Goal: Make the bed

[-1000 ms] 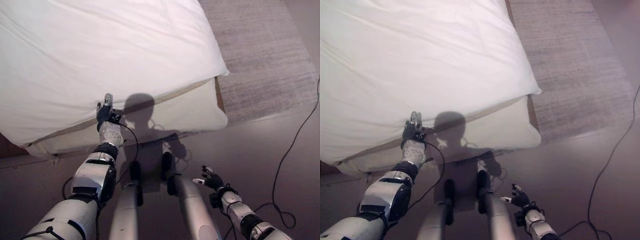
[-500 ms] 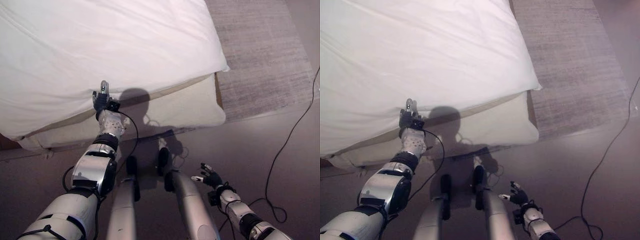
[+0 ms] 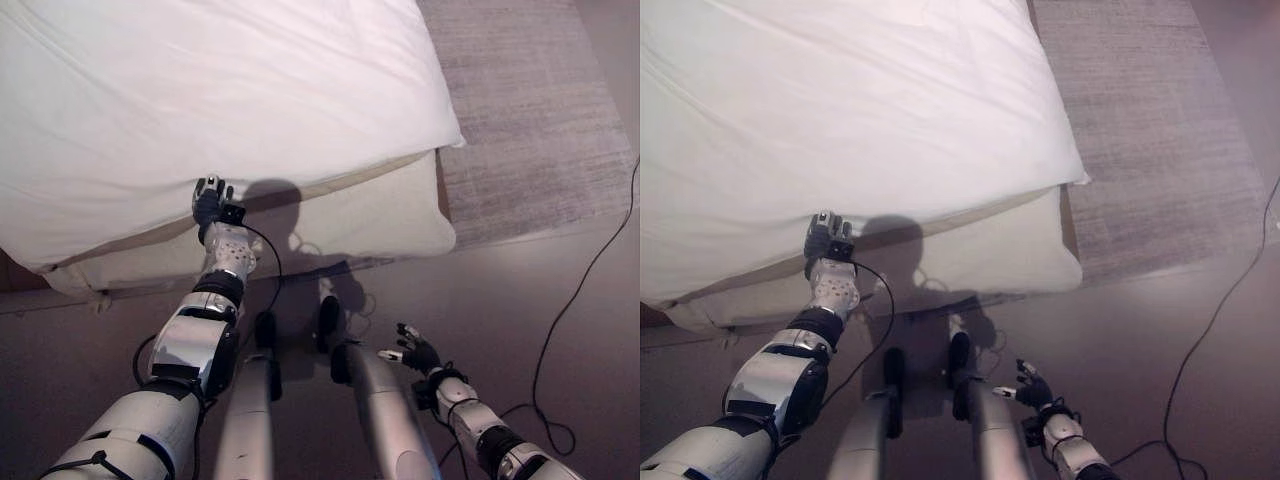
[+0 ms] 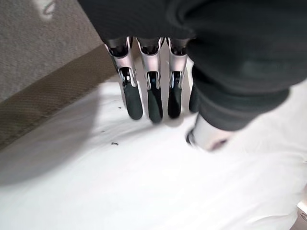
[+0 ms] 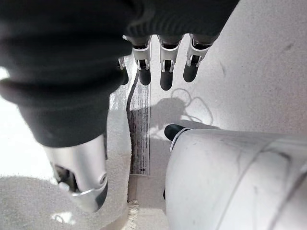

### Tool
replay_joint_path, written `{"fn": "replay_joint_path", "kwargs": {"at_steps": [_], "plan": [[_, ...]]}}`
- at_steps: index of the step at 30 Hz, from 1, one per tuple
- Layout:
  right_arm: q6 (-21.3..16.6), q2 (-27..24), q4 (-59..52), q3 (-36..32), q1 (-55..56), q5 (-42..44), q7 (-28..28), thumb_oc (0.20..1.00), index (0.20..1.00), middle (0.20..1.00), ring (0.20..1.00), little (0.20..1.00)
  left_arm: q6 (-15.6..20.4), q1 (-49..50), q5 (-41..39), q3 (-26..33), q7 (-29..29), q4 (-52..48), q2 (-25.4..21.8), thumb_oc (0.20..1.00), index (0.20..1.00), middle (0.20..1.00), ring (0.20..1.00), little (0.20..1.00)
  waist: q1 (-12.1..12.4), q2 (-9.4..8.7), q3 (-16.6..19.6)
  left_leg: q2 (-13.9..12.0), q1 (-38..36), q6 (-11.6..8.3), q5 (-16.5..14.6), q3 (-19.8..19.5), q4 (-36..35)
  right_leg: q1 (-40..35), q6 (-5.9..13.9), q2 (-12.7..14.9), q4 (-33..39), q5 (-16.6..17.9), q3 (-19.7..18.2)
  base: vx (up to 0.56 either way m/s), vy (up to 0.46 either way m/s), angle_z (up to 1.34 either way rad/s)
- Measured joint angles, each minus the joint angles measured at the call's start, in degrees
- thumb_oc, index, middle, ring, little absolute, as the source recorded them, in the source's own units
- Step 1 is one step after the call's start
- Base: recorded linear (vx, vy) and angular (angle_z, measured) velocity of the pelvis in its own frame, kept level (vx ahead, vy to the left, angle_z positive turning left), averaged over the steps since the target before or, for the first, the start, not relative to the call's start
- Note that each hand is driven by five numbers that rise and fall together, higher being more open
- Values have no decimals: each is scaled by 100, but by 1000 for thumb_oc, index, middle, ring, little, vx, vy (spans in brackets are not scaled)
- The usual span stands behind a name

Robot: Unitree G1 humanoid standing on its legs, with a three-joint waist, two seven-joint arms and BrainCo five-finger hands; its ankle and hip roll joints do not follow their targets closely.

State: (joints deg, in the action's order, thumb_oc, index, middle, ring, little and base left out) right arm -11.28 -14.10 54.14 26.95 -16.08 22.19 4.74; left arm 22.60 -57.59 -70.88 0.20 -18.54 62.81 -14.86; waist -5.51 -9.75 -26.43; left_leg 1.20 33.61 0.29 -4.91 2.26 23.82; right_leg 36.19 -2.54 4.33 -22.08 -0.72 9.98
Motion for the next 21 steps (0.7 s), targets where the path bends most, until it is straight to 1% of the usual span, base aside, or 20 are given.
{"fn": "replay_joint_path", "kwargs": {"at_steps": [4, 8, 11, 13, 15, 16, 17, 18, 19, 20, 21], "plan": [[0, -2, -11, -1, -6, 1, 2, 1000, 1000, 1000, 1000, 1000, -90, -156, 5, -121, 5, 85, -19, 200, 200, 200, 200, 200, -9, 1, 0, 1, 0, 4, 2, 8, 3, 0, 11, 3, 2, 5, -3, 0, 0, 0], [2, -6, -38, -5, -7, 3, 10, 1000, 1000, 1000, 1000, 1000, -96, -319, 7, -126, 5, 130, -12, 200, 200, 200, 200, 200, -22, 4, -3, -1, 2, 5, 3, 12, -1, 4, 10, 2, 4, 7, -3, 0, 0, 0], [7, -25, -367, -15, -19, 82, 99, 1000, 1000, 1000, 1000, 1000, -81, -370, 0, -129, -15, 22, 67, 200, 200, 200, 200, 200, -42, 15, -10, -1, 3, 5, 3, 13, -5, 6, 11, 1, 6, 6, -3, 0, 0, 0], [-21, -50, -703, -69, -22, 187, 152, 1000, 1000, 1000, 1000, 1000, -8, -254, 2, -134, -21, -510, 160, 200, 200, 200, 200, 200, -15, 43, -42, 0, 10, 5, 3, 13, -6, 13, 5, 4, 6, 11, -3, 0, 0, 0], [-112, -26, -925, -72, -125, 280, 203, 1000, 1000, 1000, 1000, 1000, 147, -194, 9, -290, -23, -954, 343, 200, 200, 200, 200, 200, 18, 52, -49, 2, 7, 5, 4, 12, -13, 13, -7, 5, 6, 18, -3, 0, 0, 0], [-122, -27, -1020, -92, -217, 344, 228, 1000, 1000, 1000, 1000, 1000, 241, -6, 9, -366, -32, -1545, 428, 200, 200, 200, 200, 200, 36, 75, -70, 4, 11, 5, 3, 10, -27, 12, -7, 8, 9, 17, -3, 0, 0, 0], [-139, -29, -1071, -149, -241, 362, 231, 1000, 1000, 1000, 1000, 1000, 303, 72, 15, -384, -27, -1784, 489, 200, 200, 200, 200, 200, 37, 101, -92, 9, 12, 7, 5, 8, -32, 12, -8, 12, 9, 18, -3, 0, 0, 0], [-152, -14, -1120, -200, -388, 481, 298, 1000, 1000, 1000, 1000, 1000, 392, 372, 0, -501, -33, -2427, 675, 200, 200, 200, 200, 200, 130, 176, -144, 18, 5, 13, 8, 5, -52, 2, -7, 23, 9, 18, 0, 0, 0, 0], [-177, -17, -1121, -219, -379, 568, 337, 1000, 1000, 1000, 1000, 1000, 478, 599, 20, -523, -8, -2870, 733, 200, 200, 200, 200, 200, 129, 205, -175, 20, -5, 14, 10, 8, -63, -3, -7, 27, 8, 18, -1, -12, 6, 7], [-203, -15, -1109, -250, -536, 702, 378, 1000, 1000, 1000, 1000, 1000, 597, 852, 11, -686, 9, -3269, 912, 200, 200, 200, 200, 200, 228, 312, -245, 27, -11, 24, 19, -7, -60, -19, -6, 34, -7, 17, 3, 8, 2, 10], [-211, -12, -1112, -249, -548, 772, 399, 1000, 1000, 1000, 1000, 1000, 647, 958, 12, -709, 12, -3387, 965, 200, 200, 200, 200, 200, 205, 331, -267, 30, -12, 27, 21, -12, -53, -19, -7, 36, -12, 18, 3, -11, 14, 11]]}}
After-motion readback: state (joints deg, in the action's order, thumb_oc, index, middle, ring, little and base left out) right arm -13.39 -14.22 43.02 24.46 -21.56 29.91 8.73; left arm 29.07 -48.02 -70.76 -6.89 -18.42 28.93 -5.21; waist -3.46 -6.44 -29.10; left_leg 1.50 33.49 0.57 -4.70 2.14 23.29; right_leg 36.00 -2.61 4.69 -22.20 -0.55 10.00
